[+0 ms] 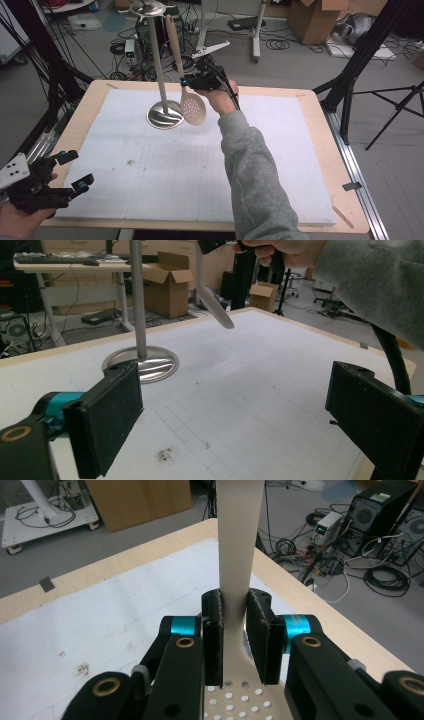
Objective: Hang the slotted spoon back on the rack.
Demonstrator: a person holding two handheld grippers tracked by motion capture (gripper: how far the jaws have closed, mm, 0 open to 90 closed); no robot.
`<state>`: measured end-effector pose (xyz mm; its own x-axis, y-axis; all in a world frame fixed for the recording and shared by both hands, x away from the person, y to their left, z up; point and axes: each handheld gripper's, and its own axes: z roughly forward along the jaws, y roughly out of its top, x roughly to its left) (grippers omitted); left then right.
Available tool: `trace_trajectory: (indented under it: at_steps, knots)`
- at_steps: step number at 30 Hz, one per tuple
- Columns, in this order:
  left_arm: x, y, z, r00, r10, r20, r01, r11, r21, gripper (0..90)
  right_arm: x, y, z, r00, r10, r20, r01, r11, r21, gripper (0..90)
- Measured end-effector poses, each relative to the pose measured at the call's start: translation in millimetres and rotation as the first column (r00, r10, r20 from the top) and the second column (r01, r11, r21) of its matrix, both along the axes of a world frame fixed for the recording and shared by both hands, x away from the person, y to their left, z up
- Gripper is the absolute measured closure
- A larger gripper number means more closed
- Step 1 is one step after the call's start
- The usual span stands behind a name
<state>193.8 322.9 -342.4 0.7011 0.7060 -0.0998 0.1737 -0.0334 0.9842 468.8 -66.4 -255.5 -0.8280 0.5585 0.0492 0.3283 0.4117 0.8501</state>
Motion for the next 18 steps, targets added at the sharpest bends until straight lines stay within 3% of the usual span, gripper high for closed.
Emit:
trace_trajectory:
  at_steps: [13, 18]
  knots:
    - [-1.2, 1.8, -0.1, 1.0, 0.004, 0.001, -0.004, 1.0, 0.003, 8.5, 2.3, 6.9, -3.1, 1.0, -0.005, 0.006, 0.005, 1.0, 0.011, 76.4]
    - [-1.4, 1.7, 0.1, 1.0, 0.005, 0.004, -0.005, 1.0, 0.004, 8.5, 1.2, 7.7, -3.6, 0.9998, -0.005, 0.018, 0.005, 1.0, 0.016, 68.4]
